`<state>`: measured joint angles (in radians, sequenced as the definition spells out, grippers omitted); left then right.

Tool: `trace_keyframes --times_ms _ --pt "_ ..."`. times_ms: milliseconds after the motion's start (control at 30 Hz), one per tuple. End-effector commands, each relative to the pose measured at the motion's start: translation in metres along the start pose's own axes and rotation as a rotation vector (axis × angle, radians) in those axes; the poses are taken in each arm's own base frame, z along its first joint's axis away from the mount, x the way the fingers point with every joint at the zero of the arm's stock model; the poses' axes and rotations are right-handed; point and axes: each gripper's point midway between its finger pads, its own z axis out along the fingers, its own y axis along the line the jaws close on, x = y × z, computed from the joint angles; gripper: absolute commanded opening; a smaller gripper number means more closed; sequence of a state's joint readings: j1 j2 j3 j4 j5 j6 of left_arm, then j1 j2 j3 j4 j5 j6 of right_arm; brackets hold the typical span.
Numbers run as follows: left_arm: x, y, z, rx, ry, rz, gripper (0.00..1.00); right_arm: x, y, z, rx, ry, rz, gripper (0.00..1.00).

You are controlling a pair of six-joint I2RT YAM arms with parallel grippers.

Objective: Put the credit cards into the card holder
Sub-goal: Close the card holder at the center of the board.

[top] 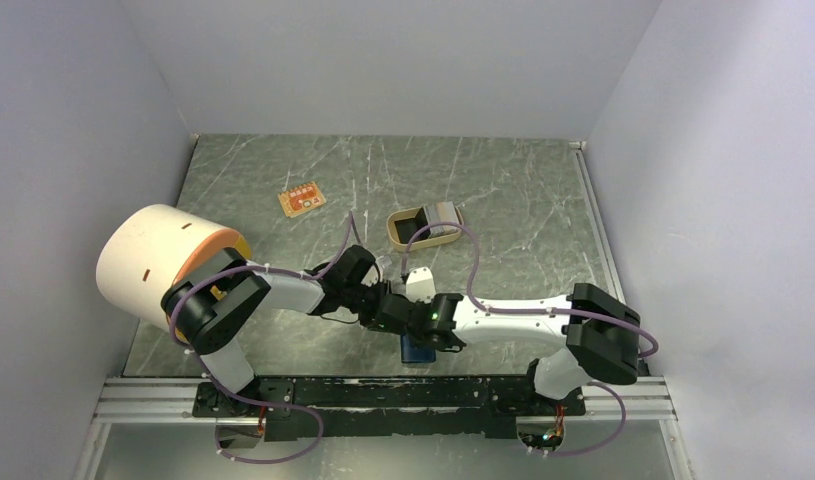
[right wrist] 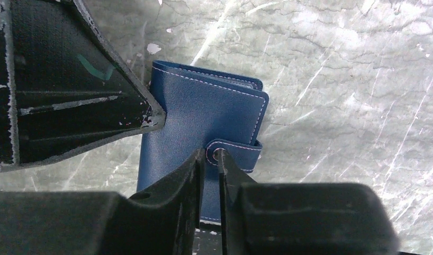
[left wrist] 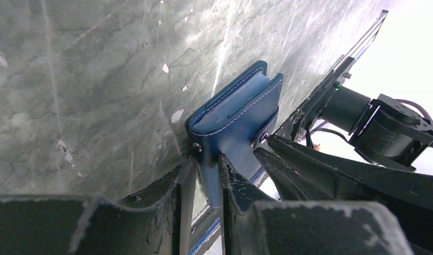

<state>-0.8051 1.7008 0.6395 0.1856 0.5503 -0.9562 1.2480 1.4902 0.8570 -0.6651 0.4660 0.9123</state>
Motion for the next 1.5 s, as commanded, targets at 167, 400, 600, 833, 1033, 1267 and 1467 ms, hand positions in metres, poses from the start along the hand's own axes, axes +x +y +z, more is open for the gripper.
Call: trace_keyframes --times_ms 167,400,600,833,1033,1267,1467 --pt "0.0054 -0.0015 -0.0002 0.013 0.015 0.018 0.27 -0.0040 -0.0023 0.0006 0.043 -0.023 -0.013 0.16" --pt "0.0031 -0.0032 -0.0002 0.008 0.012 0.023 0.27 -0.0054 0.0037 0.0001 0.041 -0.022 -0.031 0.26" --pt "0.0049 0.0002 0.0014 0.007 0.017 0.016 0.27 -0.0025 -0.0025 0.0016 0.078 -0.021 -0.048 0.23" --pt "0.0043 0.0009 0.0026 0.001 0.021 0.017 0.26 0.0014 0.0008 0.0048 0.085 -0.016 -0.082 0.26" --pt "0.0021 -0.0007 0.0019 -0.007 0.017 0.025 0.26 0.0025 -0.0036 0.0070 0.111 -0.015 -0.102 0.22" --pt "0.0040 0.0009 0.0024 -0.003 0.019 0.018 0.26 0.0016 -0.0029 0.0063 0.113 -0.023 -0.104 0.05" --pt "0.0023 -0.0007 0.0016 -0.006 0.016 0.023 0.26 0.0006 0.0022 -0.0017 0.066 -0.027 -0.090 0.02"
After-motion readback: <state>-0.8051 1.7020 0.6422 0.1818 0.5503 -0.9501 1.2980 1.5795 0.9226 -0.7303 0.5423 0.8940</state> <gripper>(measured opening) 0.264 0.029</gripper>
